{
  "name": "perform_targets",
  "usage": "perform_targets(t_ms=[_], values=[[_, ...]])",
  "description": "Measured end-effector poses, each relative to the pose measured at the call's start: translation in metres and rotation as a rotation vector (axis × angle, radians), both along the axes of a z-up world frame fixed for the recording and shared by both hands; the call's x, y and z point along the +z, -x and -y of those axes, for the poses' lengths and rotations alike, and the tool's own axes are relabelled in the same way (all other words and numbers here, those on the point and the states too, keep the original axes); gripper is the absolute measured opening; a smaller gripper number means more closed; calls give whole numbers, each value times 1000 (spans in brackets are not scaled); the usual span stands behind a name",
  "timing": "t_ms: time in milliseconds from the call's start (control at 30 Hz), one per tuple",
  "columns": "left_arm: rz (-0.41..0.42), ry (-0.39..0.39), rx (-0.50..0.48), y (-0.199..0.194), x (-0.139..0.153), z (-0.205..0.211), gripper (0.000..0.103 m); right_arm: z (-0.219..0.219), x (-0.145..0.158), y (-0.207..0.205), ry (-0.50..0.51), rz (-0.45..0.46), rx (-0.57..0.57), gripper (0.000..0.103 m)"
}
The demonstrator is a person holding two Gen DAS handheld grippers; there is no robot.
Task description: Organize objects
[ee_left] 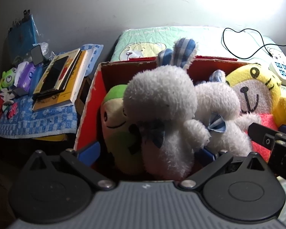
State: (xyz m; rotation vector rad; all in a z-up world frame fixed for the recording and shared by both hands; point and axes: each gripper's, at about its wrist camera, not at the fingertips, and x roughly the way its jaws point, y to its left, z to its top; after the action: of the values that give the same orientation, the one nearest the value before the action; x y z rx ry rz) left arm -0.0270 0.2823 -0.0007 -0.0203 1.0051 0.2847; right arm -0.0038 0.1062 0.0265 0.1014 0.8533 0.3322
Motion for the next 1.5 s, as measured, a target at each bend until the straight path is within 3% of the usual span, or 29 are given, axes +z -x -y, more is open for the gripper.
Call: perform_targets(t_ms=[467, 700, 1167, 1500], values=[[9, -11, -16, -1, 2, 3, 103, 5, 0, 0, -6, 1, -23, 63], [9, 12, -60, -1, 4, 11, 103, 19, 3, 1, 3, 9, -116, 63], [68, -51, -97, 14, 22, 29, 103, 41, 6, 15, -24, 28, -208, 63], [118, -4, -227, 29, 31, 50, 103, 57, 9, 25, 11, 62, -306, 65]])
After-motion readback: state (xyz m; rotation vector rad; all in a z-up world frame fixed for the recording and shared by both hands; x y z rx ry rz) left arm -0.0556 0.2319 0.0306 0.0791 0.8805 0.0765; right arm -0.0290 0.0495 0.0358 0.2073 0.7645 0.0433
